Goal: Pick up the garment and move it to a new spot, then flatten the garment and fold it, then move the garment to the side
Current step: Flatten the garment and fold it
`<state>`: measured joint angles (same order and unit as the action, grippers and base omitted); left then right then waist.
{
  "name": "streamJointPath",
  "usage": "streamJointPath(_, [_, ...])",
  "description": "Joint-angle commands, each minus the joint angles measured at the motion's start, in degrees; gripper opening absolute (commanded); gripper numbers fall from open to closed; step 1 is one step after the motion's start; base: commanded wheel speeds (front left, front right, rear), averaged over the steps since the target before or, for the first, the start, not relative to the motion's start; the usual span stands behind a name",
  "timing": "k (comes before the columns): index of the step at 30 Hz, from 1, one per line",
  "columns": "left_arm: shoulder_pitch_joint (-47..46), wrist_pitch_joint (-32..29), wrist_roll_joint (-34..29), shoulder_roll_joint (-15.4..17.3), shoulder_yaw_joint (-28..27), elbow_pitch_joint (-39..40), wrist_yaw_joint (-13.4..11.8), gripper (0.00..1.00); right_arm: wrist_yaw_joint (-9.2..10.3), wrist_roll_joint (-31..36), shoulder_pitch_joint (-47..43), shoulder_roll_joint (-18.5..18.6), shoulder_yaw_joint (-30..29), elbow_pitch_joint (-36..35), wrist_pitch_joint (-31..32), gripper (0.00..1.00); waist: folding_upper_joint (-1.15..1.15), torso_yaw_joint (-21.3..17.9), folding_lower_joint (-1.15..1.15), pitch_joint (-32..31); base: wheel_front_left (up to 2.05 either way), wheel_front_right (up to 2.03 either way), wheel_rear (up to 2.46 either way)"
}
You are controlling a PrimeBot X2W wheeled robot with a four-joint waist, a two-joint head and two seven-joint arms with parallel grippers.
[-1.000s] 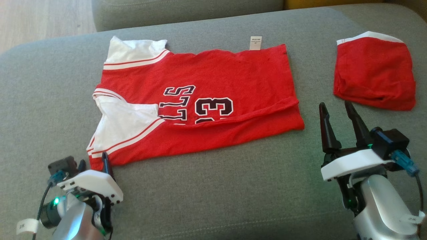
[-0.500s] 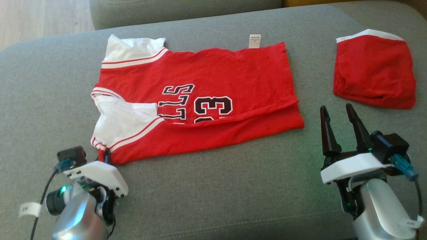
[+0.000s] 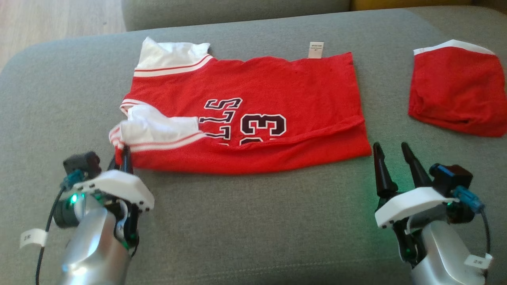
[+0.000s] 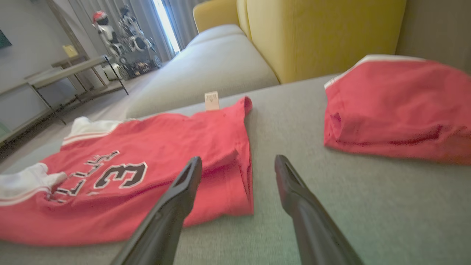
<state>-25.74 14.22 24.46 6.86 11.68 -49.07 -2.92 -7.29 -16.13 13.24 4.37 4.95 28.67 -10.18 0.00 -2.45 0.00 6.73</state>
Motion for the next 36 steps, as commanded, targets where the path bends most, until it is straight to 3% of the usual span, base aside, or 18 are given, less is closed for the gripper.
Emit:
streamJointPath(1, [-0.62,0.75,-0.56,1.45,-2.43,2.93,-0.69,0.00,-0.20,0.05,1.57,-0.21,1.26,-0.78,0.44,1.00,0.00,0.50,0.00,0.25,0.00,0.00,0.00])
streamJointPath(8, [2.60,0.76,-2.14,0.46,-2.59,9.35,-0.85,0.00,-0.20,-4.75,4.48,-1.01,0.21,5.71,2.72,1.00,0.00,2.11,0.00,0.89,0.00,0.00,0.00])
streamJointPath(17, [2.93,0.77,-3.21,-0.26,-0.96,10.44,-0.05,0.00,-0.20,-11.39,9.98,-1.35,-1.14,13.91,4.29,1.00,0.00,3.70,0.00,2.23,0.00,0.00,0.00])
streamJointPath(29, [1.37,0.77,-3.77,-0.97,0.56,10.37,0.50,0.00,-0.20,-19.75,14.12,0.30,4.97,17.49,6.18,1.00,0.00,5.32,0.00,3.67,0.00,0.00,0.00])
streamJointPath(30, [1.33,0.77,-3.82,-1.02,0.68,10.28,0.54,0.00,-0.20,-20.63,14.22,0.47,5.83,17.63,6.65,0.38,0.00,5.44,0.00,3.55,0.00,0.00,0.00])
streamJointPath(31, [1.33,0.77,-3.85,-1.05,0.76,10.17,0.56,0.00,-0.20,-21.35,14.26,0.75,6.59,17.74,6.91,0.00,0.00,5.52,0.00,3.40,0.00,0.00,0.00])
streamJointPath(36, [1.69,0.77,-3.77,-0.86,0.88,9.30,0.62,0.00,-0.20,-22.18,13.91,3.14,10.07,18.58,5.80,0.00,0.00,5.61,0.00,2.14,0.00,0.00,0.00])
